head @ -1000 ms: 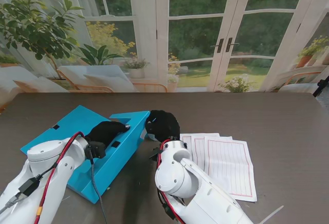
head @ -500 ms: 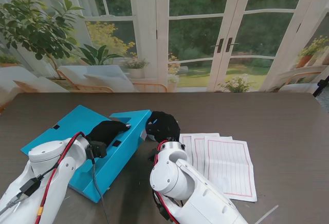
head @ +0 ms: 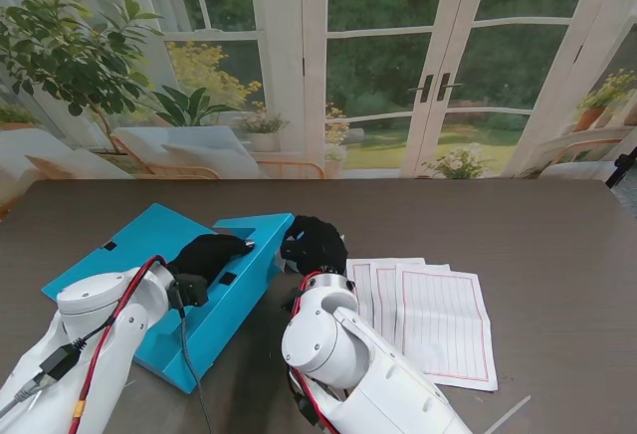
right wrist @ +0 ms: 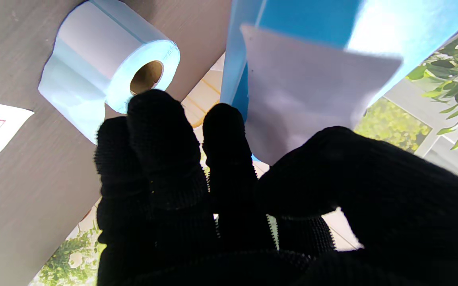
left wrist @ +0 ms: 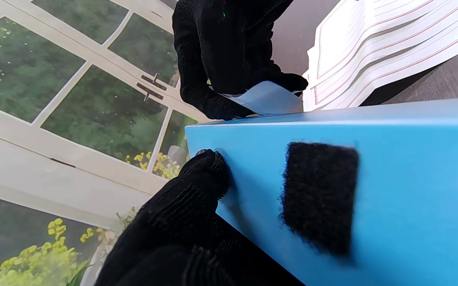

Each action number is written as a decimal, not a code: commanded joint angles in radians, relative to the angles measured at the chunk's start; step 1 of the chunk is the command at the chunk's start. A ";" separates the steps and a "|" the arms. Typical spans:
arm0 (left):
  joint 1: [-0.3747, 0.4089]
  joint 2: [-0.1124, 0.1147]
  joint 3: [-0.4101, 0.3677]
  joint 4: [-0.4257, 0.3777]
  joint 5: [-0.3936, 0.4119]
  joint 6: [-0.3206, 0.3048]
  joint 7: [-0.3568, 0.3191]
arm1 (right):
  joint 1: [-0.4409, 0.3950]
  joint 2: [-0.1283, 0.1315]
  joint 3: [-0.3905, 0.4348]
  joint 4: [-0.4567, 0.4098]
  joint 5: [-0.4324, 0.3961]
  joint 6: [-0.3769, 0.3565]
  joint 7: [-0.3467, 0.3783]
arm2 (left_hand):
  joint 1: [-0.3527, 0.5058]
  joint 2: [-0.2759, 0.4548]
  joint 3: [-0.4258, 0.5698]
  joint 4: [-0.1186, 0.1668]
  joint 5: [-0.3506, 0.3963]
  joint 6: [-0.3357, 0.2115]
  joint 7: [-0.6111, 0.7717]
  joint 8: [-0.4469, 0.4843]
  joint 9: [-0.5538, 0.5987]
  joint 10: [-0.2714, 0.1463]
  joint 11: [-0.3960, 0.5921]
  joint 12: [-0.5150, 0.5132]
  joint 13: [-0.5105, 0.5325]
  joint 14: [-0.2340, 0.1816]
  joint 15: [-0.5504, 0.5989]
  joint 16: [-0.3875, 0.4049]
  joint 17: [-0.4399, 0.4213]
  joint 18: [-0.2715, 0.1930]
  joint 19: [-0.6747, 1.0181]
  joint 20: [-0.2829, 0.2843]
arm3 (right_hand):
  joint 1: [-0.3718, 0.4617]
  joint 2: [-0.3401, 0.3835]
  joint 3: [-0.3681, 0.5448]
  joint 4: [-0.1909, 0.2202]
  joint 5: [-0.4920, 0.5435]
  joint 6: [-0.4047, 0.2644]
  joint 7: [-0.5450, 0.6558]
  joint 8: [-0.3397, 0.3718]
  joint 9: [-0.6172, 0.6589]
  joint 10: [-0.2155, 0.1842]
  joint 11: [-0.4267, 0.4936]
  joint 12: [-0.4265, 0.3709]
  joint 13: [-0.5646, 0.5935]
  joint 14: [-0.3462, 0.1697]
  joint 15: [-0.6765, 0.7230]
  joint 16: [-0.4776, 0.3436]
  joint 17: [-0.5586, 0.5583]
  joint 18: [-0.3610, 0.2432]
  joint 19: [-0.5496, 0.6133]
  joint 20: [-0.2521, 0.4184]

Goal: Peel a label from the label roll, stick it on the side of the file box and file the documents

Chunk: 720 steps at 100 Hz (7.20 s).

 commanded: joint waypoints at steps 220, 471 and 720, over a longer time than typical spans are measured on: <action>-0.012 -0.011 0.022 0.009 0.005 -0.018 -0.001 | 0.002 -0.103 0.013 0.018 0.085 0.122 -0.126 | 0.113 0.056 0.115 0.036 0.029 -0.060 0.063 -0.003 0.036 -0.004 0.026 0.023 0.039 0.109 0.046 0.019 -0.043 -0.050 0.019 0.023 | 0.004 -0.008 0.038 0.057 -0.056 0.070 0.042 0.013 -0.106 0.054 0.079 -0.062 -0.076 0.050 0.052 -0.040 -0.218 0.031 0.103 -0.021; 0.002 -0.012 0.011 -0.019 -0.007 0.015 0.004 | -0.042 0.098 0.006 -0.095 -0.117 -0.056 0.175 | 0.113 0.058 0.114 0.039 0.028 -0.059 0.057 0.001 0.033 -0.001 0.024 0.024 0.035 0.110 0.044 0.022 -0.049 -0.053 0.017 0.025 | -0.349 0.029 -0.237 -0.365 -0.213 0.084 -0.268 -0.049 -0.270 -0.015 0.026 -0.093 -0.201 -0.018 -0.012 -0.009 -0.296 -0.020 0.002 0.027; 0.021 -0.016 -0.009 -0.041 0.001 0.034 0.029 | 0.015 0.151 -0.024 0.044 -0.336 -0.397 0.101 | 0.113 0.059 0.113 0.039 0.027 -0.059 0.055 0.002 0.031 0.000 0.022 0.024 0.033 0.113 0.043 0.023 -0.051 -0.054 0.016 0.027 | 0.114 -0.057 0.112 -1.598 0.143 -0.197 -0.001 -0.066 0.160 -0.135 -0.118 -0.052 0.115 -0.110 -0.087 0.012 -0.040 -0.115 0.054 -0.075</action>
